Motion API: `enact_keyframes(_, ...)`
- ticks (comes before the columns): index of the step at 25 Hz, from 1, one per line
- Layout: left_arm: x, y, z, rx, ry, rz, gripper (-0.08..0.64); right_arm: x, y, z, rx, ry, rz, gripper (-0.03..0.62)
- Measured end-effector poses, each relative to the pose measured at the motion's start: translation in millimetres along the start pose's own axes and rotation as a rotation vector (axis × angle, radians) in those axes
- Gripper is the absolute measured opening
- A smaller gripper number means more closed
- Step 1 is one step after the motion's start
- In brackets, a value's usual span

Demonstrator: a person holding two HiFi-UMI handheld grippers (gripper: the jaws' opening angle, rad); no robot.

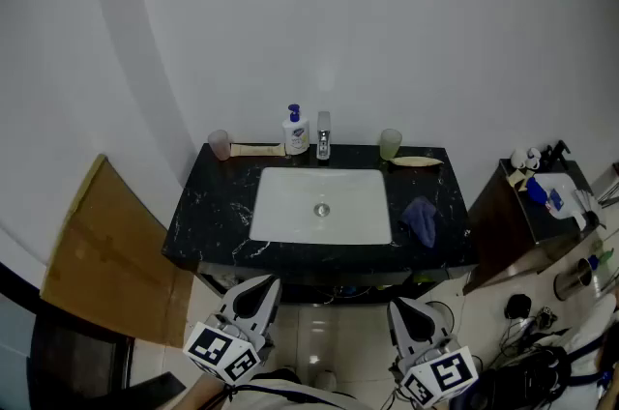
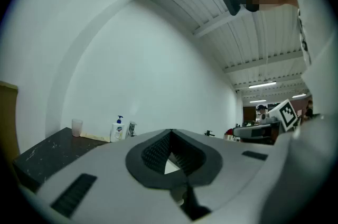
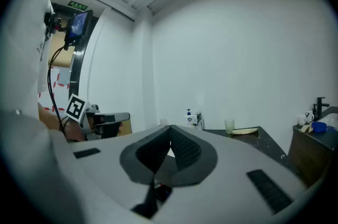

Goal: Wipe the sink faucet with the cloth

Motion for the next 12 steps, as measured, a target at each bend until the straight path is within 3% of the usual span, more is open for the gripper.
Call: enact_keyframes(12,-20,-8,-6,0.007,0.023,0.013,0.002,-18,3,-17,0.015,0.050,0.025,0.005)
Point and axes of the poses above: the fingertips, and each gripper's own axes: x backward along the fingers, z to its left, y out of its top, the point moved 9 cm from there along x, backward along the fingers, and after that the axes turned 13 degrees about -x, right-handed, at the moved point
